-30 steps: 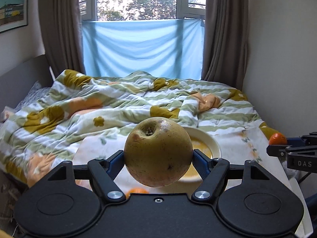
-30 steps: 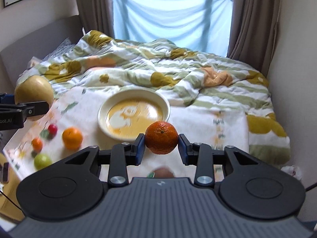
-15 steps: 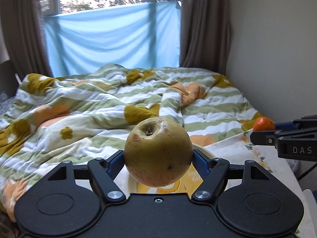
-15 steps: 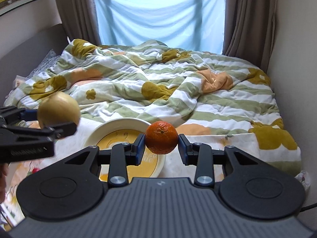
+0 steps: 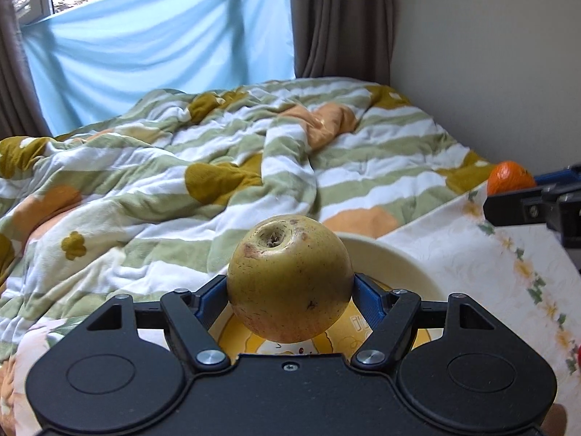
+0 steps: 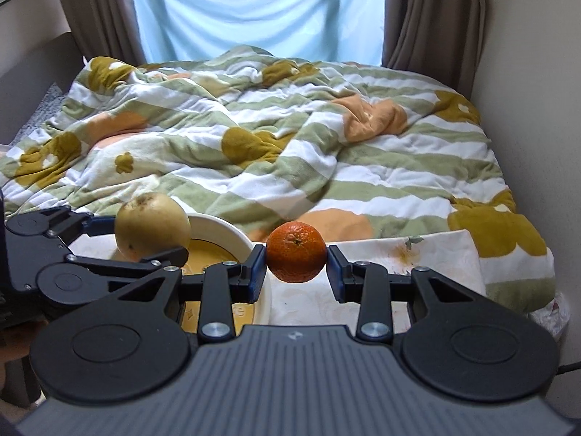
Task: Organize fruits
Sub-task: 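Carry the yellow apple and mandarin to the white bowl with both grippers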
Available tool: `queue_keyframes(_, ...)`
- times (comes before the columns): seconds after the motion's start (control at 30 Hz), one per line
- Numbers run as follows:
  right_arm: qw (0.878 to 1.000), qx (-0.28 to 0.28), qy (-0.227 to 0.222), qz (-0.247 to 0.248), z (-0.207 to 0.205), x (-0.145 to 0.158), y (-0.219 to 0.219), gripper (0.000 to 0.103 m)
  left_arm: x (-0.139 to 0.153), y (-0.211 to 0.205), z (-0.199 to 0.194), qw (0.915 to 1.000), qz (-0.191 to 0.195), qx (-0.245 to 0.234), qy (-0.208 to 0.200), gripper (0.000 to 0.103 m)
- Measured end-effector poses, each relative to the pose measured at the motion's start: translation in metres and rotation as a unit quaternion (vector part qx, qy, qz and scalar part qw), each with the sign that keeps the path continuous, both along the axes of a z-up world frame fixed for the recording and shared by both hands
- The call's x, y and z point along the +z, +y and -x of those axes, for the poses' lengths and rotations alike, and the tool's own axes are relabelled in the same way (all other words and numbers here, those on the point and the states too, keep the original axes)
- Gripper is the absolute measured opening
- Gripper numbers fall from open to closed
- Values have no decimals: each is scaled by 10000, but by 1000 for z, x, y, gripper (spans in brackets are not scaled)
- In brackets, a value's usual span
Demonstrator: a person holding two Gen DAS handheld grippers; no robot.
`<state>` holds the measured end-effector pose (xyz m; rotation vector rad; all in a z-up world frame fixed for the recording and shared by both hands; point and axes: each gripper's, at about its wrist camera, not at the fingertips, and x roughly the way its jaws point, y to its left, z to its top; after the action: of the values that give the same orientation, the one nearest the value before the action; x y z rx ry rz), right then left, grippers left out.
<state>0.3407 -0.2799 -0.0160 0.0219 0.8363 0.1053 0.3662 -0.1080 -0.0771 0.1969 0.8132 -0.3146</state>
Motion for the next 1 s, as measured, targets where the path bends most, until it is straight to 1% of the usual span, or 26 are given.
queue_keyframes(0.2, 9999, -47, 114, -1, -5, -7, 1, 51, -10, 1, -5, 9998, 13, -21, 190, 78)
queue_keyframes(0.27, 9999, -39, 129, -3, -6, -8, 1, 51, -11, 3, -6, 9996, 57, -58, 286, 80)
queue_keyframes(0.3, 9999, -33, 134, -8, -7, -8, 2, 51, -8, 7, -3, 9995, 162, -115, 257, 84)
queue_keyframes(0.33, 9999, -24, 137, -11, -7, -8, 2, 51, -4, 10, -1, 9994, 239, -149, 215, 97)
queue_keyframes(0.37, 9999, -9, 139, -13, -7, -7, 3, 51, 1, 13, 2, 9994, 263, -142, 156, 103)
queue_keyframes(0.4, 9999, 10, 141, -19, -8, -6, 3, 51, 6, 16, 4, 9996, 251, -122, 102, 103)
queue_keyframes(0.57, 9996, 245, 115, -97, -8, -6, 7, 51, 24, 37, 19, 9995, 276, 73, 140, 103)
queue_keyframes(0.67, 9985, 523, 125, -95, -8, -9, 16, 51, 31, 48, 30, 9994, 164, 273, 141, 103)
queue_keyframes(0.83, 9941, 1071, 155, 119, -7, -23, 44, 51, 40, 67, 48, 9979, 108, 618, 139, 103)
queue_keyframes(1.0, 9910, 1284, 276, 255, -12, -43, 64, 51, 46, 83, 61, 9950, 160, 958, 226, 103)
